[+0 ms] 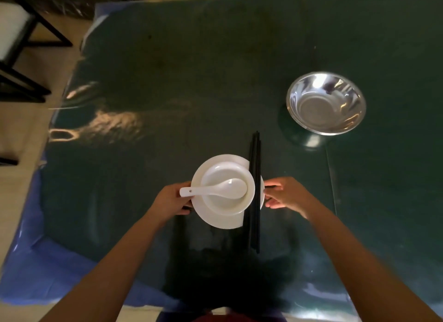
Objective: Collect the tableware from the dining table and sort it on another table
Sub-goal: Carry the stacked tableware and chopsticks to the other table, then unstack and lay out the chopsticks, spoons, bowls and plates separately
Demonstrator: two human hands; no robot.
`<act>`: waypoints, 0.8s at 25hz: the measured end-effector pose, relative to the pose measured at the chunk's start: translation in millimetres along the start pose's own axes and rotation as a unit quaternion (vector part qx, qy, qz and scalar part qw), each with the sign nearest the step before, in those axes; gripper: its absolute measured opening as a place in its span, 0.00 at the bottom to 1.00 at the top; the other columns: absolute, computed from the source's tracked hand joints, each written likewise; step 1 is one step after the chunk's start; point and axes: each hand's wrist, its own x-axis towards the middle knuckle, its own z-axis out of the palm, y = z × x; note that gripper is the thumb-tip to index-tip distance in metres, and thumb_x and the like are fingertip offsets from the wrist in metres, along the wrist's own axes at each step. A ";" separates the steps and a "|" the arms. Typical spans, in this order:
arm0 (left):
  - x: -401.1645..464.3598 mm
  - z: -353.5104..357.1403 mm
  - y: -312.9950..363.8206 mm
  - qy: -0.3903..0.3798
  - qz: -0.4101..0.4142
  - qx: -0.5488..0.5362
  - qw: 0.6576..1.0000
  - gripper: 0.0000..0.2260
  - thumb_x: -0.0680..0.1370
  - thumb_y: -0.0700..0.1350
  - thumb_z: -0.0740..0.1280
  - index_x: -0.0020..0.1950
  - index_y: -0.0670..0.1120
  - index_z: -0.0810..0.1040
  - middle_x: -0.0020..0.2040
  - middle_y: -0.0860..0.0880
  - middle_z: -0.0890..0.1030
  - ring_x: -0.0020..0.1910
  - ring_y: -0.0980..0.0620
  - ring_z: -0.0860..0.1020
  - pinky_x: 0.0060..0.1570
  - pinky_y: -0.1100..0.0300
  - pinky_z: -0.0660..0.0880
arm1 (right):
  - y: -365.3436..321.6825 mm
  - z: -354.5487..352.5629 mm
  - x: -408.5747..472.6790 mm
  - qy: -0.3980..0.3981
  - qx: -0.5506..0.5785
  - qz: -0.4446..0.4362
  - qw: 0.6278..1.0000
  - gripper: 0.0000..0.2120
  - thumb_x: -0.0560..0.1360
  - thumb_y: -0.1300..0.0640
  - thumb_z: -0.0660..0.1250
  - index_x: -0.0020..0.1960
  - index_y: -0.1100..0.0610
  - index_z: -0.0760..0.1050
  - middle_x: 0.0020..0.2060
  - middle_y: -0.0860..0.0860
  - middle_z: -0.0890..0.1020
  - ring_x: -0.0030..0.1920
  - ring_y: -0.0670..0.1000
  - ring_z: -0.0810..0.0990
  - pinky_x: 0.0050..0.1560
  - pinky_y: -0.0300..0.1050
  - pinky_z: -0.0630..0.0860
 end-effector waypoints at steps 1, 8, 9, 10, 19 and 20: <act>0.1 0.3 -2.0 0.055 0.010 0.029 0.998 0.10 0.77 0.41 0.64 0.56 0.49 0.78 0.44 0.46 0.82 0.41 0.50 0.82 0.36 0.59 0.79 | -1.4 -6.6 3.1 0.023 -0.012 0.003 1.000 0.10 0.75 0.61 0.65 0.56 0.59 0.78 0.39 0.55 0.82 0.37 0.53 0.83 0.45 0.46 0.82; -64.3 52.9 -43.8 -0.045 -0.165 -0.108 0.979 0.12 0.79 0.38 0.56 0.46 0.38 0.78 0.33 0.46 0.83 0.30 0.52 0.81 0.30 0.64 0.78 | -40.5 -14.2 23.8 0.075 0.247 0.008 0.966 0.12 0.76 0.59 0.64 0.57 0.64 0.73 0.50 0.59 0.79 0.46 0.55 0.81 0.45 0.42 0.79; -70.4 64.1 -42.7 -0.094 -0.164 -0.092 0.978 0.12 0.80 0.40 0.56 0.50 0.39 0.79 0.39 0.45 0.84 0.37 0.51 0.82 0.37 0.63 0.79 | -45.1 -12.7 27.1 0.055 0.254 0.017 0.965 0.14 0.76 0.58 0.64 0.58 0.64 0.72 0.51 0.59 0.80 0.49 0.56 0.81 0.48 0.44 0.78; -72.6 73.9 -40.0 -0.127 -0.155 -0.092 0.975 0.12 0.80 0.41 0.56 0.53 0.40 0.78 0.45 0.44 0.83 0.43 0.51 0.82 0.43 0.61 0.79 | -48.3 -11.4 29.8 0.036 0.265 0.024 0.963 0.14 0.76 0.58 0.64 0.59 0.64 0.72 0.52 0.60 0.79 0.50 0.56 0.81 0.50 0.46 0.77; -67.7 124.2 -12.1 -0.252 -0.165 -0.310 0.902 0.14 0.81 0.40 0.51 0.62 0.39 0.70 0.55 0.40 0.79 0.57 0.44 0.78 0.56 0.52 0.74 | -52.4 0.5 45.0 -0.017 0.303 0.047 0.952 0.04 0.76 0.59 0.64 0.47 0.58 0.75 0.43 0.52 0.83 0.47 0.51 0.80 0.56 0.47 0.75; -67.6 125.6 -10.1 -0.257 -0.161 -0.315 0.900 0.14 0.81 0.39 0.50 0.61 0.38 0.70 0.53 0.40 0.79 0.55 0.44 0.78 0.55 0.52 0.75 | -53.0 -0.1 45.1 -0.004 0.311 0.044 0.949 0.03 0.76 0.60 0.64 0.45 0.59 0.75 0.41 0.53 0.83 0.45 0.52 0.78 0.54 0.46 0.74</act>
